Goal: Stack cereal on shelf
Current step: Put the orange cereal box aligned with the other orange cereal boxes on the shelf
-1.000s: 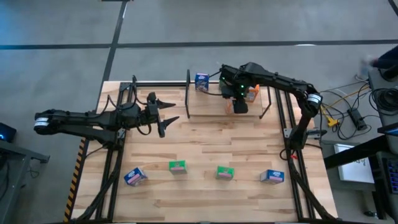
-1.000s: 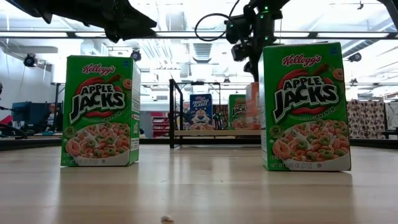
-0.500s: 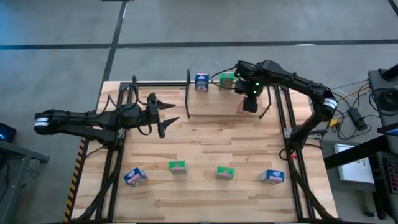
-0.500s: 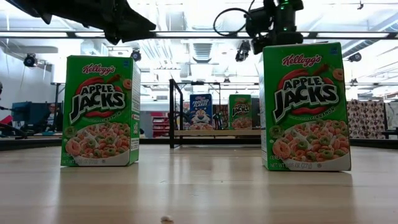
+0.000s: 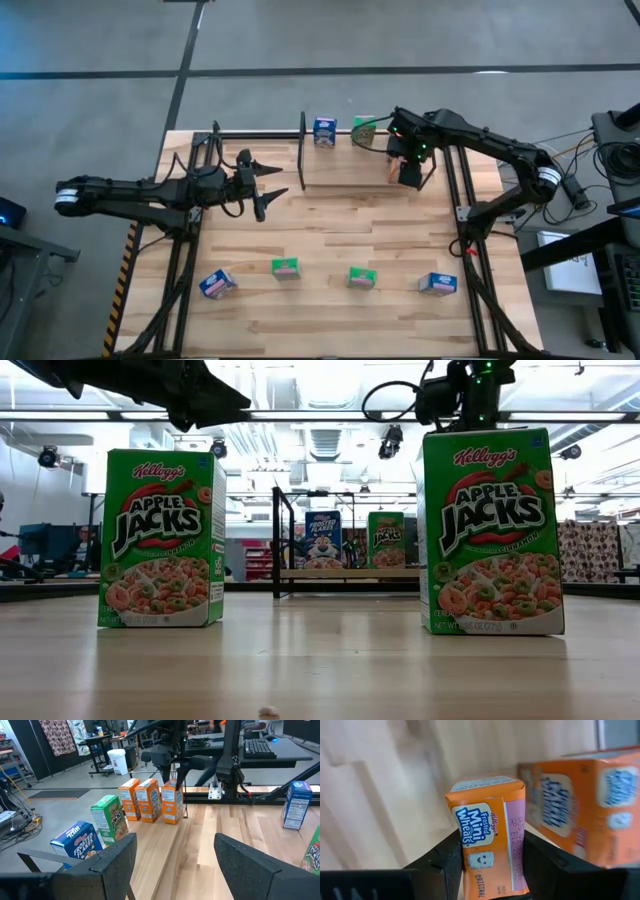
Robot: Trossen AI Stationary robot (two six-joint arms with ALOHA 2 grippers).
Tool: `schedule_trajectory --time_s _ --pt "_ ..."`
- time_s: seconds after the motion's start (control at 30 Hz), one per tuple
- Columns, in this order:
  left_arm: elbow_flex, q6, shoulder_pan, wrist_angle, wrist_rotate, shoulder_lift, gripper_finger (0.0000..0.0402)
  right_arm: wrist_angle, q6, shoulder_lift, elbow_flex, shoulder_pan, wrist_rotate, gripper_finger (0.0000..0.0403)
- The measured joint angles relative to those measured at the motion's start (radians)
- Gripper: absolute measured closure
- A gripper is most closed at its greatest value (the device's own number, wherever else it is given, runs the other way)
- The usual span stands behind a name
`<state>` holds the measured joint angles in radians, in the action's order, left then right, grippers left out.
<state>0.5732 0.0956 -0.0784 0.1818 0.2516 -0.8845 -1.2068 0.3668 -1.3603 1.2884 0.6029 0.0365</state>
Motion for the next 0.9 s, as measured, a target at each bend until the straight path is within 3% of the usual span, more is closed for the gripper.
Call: schedule_trajectory --time_s 0.37,0.9 --pt "0.0 0.0 0.0 0.0 0.0 0.0 0.0152 0.031 0.037 -0.001 0.0 0.0 0.017 0.0241" --pt "0.0 0.0 0.0 0.0 0.0 0.0 0.0152 0.031 0.036 -0.002 0.0 0.0 0.018 0.0206"
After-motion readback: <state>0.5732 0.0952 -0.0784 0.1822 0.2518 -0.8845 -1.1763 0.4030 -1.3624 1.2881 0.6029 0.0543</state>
